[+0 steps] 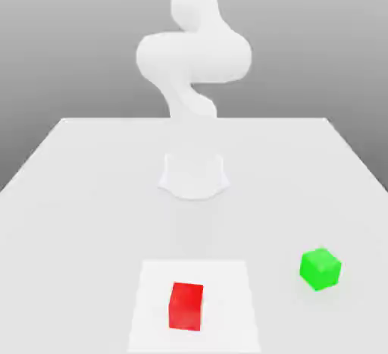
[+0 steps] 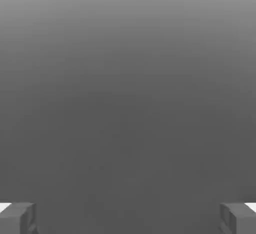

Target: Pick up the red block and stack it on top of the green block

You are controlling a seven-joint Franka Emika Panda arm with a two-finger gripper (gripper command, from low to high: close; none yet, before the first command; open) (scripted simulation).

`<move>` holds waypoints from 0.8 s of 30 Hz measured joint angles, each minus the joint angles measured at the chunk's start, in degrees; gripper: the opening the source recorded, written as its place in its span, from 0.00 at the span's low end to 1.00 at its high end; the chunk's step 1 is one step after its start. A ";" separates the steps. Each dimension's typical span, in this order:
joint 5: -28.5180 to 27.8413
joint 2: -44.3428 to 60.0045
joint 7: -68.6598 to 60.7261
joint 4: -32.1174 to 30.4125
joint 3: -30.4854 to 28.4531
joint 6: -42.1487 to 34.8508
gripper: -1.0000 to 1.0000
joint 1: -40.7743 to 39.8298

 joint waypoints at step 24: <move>-0.22 50.20 5.00 -15.48 0.47 24.78 0.50 -1.91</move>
